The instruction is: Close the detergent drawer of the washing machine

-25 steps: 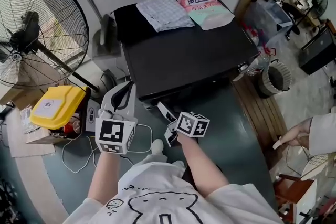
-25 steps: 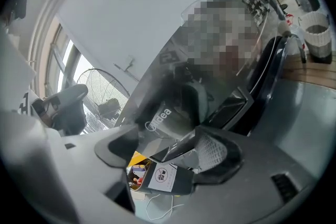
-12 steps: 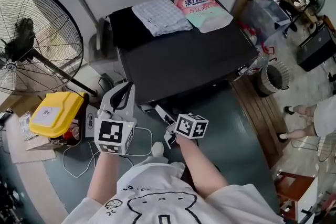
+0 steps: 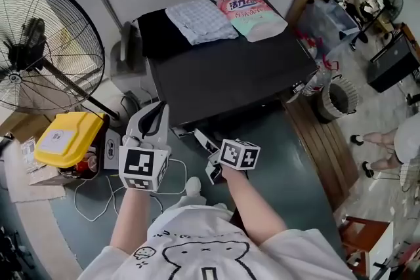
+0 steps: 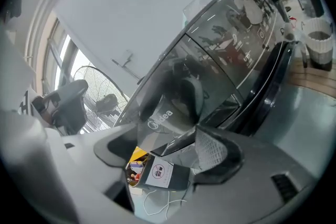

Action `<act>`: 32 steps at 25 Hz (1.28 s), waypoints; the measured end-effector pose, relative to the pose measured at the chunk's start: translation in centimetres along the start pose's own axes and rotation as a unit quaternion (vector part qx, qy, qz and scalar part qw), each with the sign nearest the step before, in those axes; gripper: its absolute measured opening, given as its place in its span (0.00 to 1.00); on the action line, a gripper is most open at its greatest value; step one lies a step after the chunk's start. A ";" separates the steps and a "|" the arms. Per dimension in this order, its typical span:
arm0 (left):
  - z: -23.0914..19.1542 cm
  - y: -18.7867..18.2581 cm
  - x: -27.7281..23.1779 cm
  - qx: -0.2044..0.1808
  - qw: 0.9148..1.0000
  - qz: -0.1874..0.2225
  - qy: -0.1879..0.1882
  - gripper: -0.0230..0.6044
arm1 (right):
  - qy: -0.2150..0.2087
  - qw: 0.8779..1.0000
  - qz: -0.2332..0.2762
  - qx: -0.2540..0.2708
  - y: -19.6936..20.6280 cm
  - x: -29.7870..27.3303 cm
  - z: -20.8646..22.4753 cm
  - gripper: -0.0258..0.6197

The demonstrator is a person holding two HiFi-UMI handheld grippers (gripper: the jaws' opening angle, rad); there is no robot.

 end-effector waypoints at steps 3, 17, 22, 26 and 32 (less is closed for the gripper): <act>-0.1 -0.5 1.2 0.008 1.000 0.004 -0.019 0.07 | -0.001 1.000 0.000 0.013 -0.5 1.3 -0.9 0.57; 1.2 -2.9 7.1 -0.003 0.997 0.027 -0.072 0.06 | 0.007 0.994 -0.001 0.111 -2.1 7.3 -6.4 0.57; 2.3 -3.9 9.2 -0.017 0.995 0.040 -0.084 0.06 | -0.013 0.991 0.029 0.128 -2.2 11.3 -8.2 0.57; 3.1 -4.8 10.7 -0.023 0.995 0.048 -0.090 0.06 | -0.036 0.987 0.060 0.143 -2.5 14.1 -10.0 0.56; 4.3 -6.6 12.9 -0.036 0.992 0.063 -0.099 0.06 | -0.059 0.974 0.096 0.197 -2.7 17.6 -12.8 0.49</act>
Point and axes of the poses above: the fingertips, and each gripper's own axes: x backward along the fingers, z to its right, y out of its underside, the point moved 10 cm from there along x, backward along the fingers, and after that the axes turned 13 degrees about -x, right-handed, at the moved point
